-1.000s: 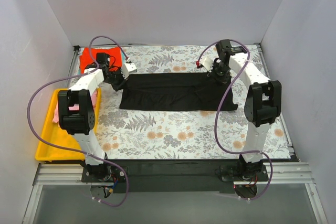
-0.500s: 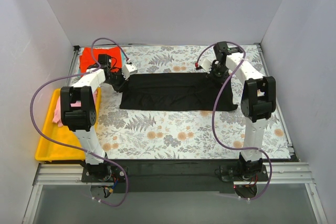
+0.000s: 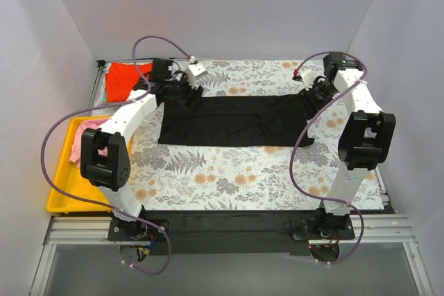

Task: Fold and stack the t-shirts
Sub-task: Fold the tshirt

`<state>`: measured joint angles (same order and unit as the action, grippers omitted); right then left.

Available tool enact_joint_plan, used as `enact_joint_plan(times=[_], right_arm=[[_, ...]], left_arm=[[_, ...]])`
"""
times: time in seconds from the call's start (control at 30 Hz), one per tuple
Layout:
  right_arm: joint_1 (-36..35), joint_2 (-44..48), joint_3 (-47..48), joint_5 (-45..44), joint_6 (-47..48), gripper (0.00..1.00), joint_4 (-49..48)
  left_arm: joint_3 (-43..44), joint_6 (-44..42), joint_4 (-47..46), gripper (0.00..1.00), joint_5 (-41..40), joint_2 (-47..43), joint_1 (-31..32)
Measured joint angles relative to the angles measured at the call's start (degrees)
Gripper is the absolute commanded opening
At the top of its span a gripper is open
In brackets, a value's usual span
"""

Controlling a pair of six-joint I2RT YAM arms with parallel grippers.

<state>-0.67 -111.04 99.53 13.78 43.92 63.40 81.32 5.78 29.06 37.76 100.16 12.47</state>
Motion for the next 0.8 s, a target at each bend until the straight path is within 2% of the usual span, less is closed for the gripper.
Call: enact_joint_plan(times=[0.2,0.47,0.53,0.67,0.77,0.8], right_arm=[[4.5,3.3,-9.6,4.4,-3.6,0.43,1.3],[5.6,1.0,-17.2,5.8,-6.7,0.38,-1.5],[5.9,0.6,-18.4,5.7,-7.0,0.34,-3.1],[6.5,-0.1,-20.0,5.3,-7.6,0.13,-5.1],[7.1,-0.5,-20.5,4.9,-7.9,0.02,-6.5],[7.4,-0.5,-20.6,4.7,-7.9,0.01,-6.8]], left_arm=[[0.3,11.1,-9.9,0.52,-2.1,1.1,16.6],[4.9,16.7,-17.9,0.52,-12.1,16.2,29.5],[6.3,17.2,-18.2,0.52,-14.1,19.8,31.2],[9.8,17.4,-19.0,0.50,-17.7,25.1,33.0],[11.7,17.2,-19.3,0.49,-20.2,26.9,34.1],[12.5,16.9,-19.6,0.49,-21.0,27.5,34.4]])
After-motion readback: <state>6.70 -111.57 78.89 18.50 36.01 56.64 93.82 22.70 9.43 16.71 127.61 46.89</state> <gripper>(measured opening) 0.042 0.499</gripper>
